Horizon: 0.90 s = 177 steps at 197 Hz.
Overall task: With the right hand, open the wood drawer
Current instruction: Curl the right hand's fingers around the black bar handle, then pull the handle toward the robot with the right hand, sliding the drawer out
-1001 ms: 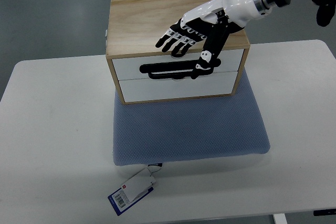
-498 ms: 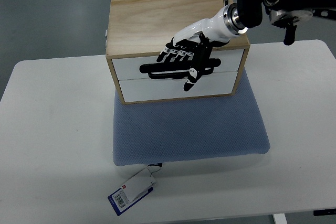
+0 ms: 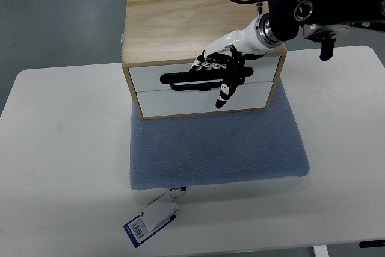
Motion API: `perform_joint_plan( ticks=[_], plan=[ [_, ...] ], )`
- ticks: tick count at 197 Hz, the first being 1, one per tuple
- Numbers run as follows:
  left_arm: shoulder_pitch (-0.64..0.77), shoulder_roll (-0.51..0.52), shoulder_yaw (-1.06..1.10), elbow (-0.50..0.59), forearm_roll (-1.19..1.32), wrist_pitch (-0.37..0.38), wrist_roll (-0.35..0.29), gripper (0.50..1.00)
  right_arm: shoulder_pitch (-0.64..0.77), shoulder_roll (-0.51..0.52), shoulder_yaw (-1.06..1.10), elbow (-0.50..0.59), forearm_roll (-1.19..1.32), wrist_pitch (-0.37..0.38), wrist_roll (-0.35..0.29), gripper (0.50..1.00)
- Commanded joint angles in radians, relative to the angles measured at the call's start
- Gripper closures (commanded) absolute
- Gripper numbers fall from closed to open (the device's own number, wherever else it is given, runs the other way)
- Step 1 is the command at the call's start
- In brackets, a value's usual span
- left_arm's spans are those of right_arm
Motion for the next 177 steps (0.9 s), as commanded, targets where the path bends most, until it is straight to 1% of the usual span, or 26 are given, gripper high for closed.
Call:
perform_joint_plan(
  ticks=[1, 26, 71, 131, 146, 157, 168, 169, 177],
  plan=[
    [0.0, 0.0, 0.0, 0.0, 0.0, 0.0, 0.0, 0.5, -0.01, 0.008, -0.004, 0.0, 0.0, -0.012, -0.001, 0.593],
    [0.0, 0.0, 0.0, 0.0, 0.0, 0.0, 0.0, 0.5, -0.016, 0.018, -0.008, 0.0, 0.0, -0.026, -0.001, 0.593],
    [0.0, 0.0, 0.0, 0.0, 0.0, 0.0, 0.0, 0.5, -0.022, 0.02, -0.01, 0.0, 0.0, -0.027, -0.001, 0.593],
    [0.0, 0.0, 0.0, 0.0, 0.0, 0.0, 0.0, 0.5, -0.021, 0.014, -0.022, 0.003, -0.002, -0.01, -0.001, 0.593],
    [0.0, 0.0, 0.0, 0.0, 0.0, 0.0, 0.0, 0.5, -0.017, 0.011, -0.022, 0.006, -0.002, 0.008, -0.001, 0.593],
    [0.0, 0.0, 0.0, 0.0, 0.0, 0.0, 0.0, 0.5, -0.014, 0.009, -0.022, 0.006, -0.002, 0.037, -0.001, 0.593],
    [0.0, 0.0, 0.0, 0.0, 0.0, 0.0, 0.0, 0.5, -0.014, 0.009, -0.022, 0.006, -0.002, 0.037, -0.001, 0.593],
    [0.0, 0.0, 0.0, 0.0, 0.0, 0.0, 0.0, 0.5, -0.011, 0.005, -0.022, 0.012, -0.002, 0.062, -0.001, 0.593],
    [0.0, 0.0, 0.0, 0.0, 0.0, 0.0, 0.0, 0.5, -0.01, 0.004, -0.022, 0.014, -0.002, 0.071, -0.001, 0.593]
  ],
)
